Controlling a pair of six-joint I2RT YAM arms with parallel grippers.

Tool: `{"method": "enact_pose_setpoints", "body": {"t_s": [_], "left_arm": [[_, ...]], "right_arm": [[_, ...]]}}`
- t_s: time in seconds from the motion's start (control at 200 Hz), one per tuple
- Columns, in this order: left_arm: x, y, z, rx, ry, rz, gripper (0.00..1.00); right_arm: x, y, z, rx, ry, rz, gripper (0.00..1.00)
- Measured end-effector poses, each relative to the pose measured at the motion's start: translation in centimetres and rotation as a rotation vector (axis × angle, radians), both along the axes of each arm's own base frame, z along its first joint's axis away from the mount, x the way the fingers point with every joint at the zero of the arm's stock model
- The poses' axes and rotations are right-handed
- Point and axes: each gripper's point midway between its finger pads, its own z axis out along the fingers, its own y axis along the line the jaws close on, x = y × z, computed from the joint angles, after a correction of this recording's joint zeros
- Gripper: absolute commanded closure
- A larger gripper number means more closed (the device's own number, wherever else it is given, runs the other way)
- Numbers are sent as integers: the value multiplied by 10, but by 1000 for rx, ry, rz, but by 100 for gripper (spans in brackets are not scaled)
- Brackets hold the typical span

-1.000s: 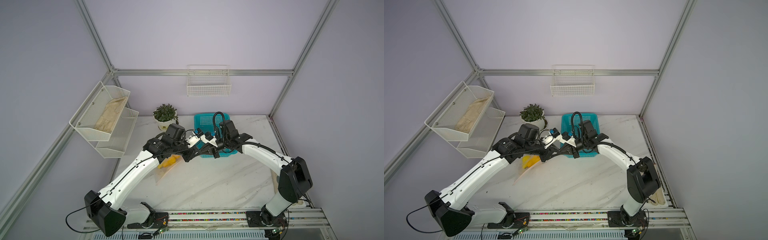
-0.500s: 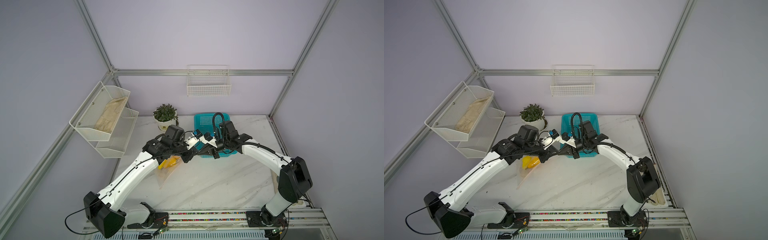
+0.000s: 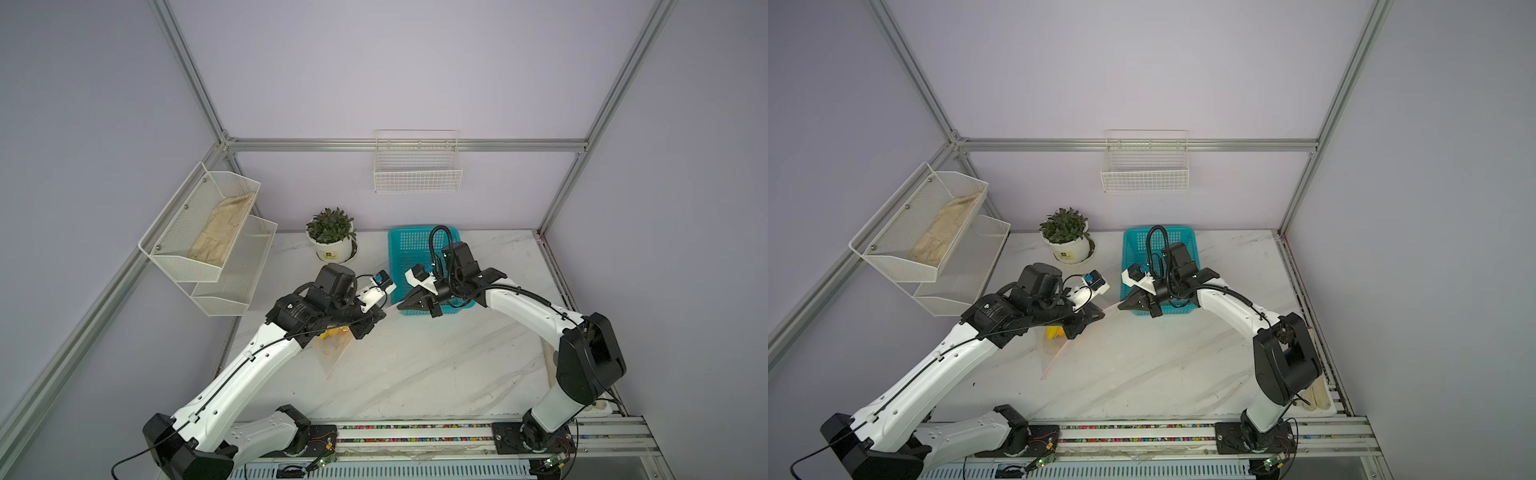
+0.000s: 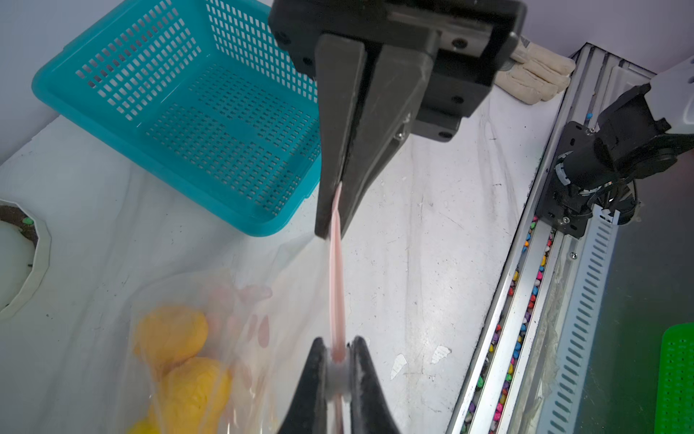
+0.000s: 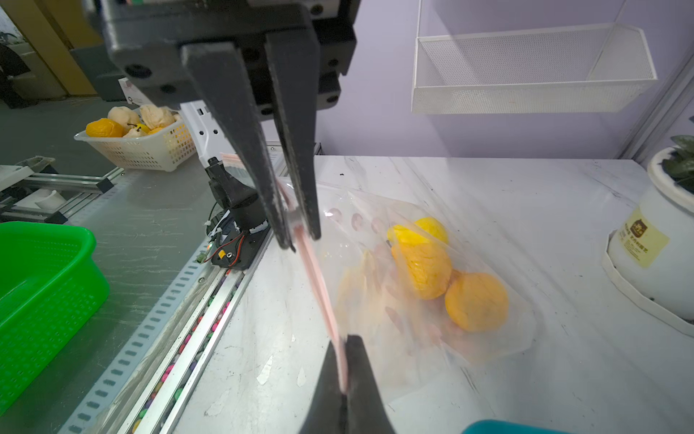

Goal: Open the zip-top bag and take out the pear
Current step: Unzip the zipper on the zipper food storage bag.

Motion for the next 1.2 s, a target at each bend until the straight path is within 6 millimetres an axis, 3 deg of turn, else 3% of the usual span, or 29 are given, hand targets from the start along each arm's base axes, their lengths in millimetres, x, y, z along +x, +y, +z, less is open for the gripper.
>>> {"method": "enact_pose_setpoints", "body": {"t_s": [0.36,0.585,0.9,0.96,1.03,1.105,1.2], "left_arm": [[-29,33,-8,49,113,122,100],[-54,50,8,7,133,181,100],[-64,58,22,-30,150,238,100],[-65,59,23,-39,150,243,93],[-66,58,24,-43,152,243,66],[-70,61,21,-36,176,251,49],[-71,62,16,-22,202,262,44]], "right_arm": [[29,-20,-15,14,55,-55,100],[52,-38,-23,14,76,-119,100],[64,-43,-26,31,80,-159,100],[63,-43,-28,33,88,-158,100],[62,-42,-29,35,94,-158,100],[65,-43,-32,22,83,-187,100],[66,-43,-36,-2,62,-216,100]]}}
